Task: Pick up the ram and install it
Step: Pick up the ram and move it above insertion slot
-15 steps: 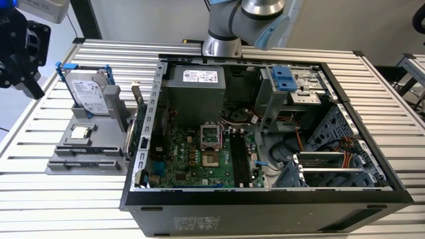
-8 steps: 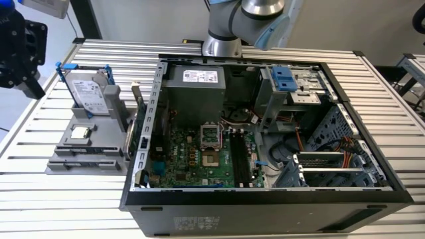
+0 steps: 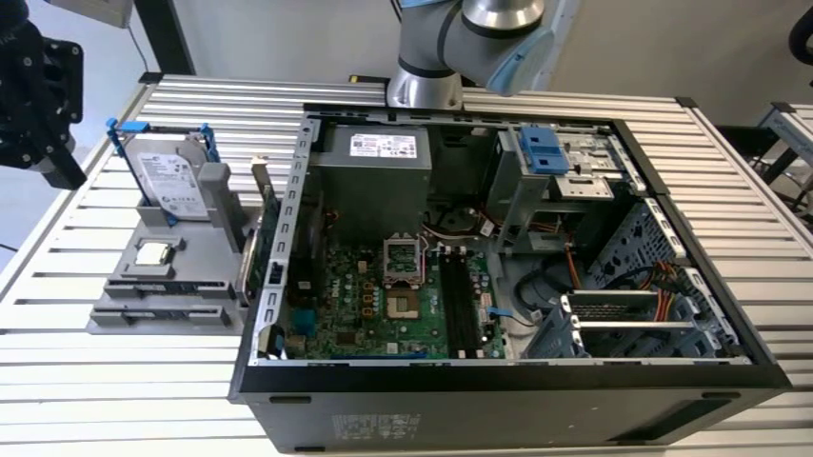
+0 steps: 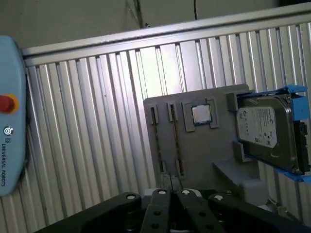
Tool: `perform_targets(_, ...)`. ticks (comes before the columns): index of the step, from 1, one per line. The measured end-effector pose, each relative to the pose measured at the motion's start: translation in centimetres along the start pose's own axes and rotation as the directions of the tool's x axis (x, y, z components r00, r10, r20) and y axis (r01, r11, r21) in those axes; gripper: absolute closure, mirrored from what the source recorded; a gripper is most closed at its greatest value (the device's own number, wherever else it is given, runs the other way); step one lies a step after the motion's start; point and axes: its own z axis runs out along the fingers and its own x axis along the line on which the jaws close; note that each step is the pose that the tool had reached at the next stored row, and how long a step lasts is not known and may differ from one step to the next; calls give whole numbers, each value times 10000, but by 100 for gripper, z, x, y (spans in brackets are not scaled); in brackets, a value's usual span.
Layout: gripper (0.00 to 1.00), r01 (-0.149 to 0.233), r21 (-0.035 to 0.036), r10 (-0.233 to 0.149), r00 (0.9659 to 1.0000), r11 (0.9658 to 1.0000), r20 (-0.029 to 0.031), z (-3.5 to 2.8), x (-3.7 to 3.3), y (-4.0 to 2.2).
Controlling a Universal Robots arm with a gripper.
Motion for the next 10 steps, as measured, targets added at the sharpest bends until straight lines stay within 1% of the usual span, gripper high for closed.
perform_targets(4,100,440,-2,-440,9990,9990,-6,0,0,0)
perform_targets(8,100,876,-3,-876,9962,9962,-12,0,0,0)
perform_targets(10,100,1020,-4,-1020,9948,9948,-14,0,0,0)
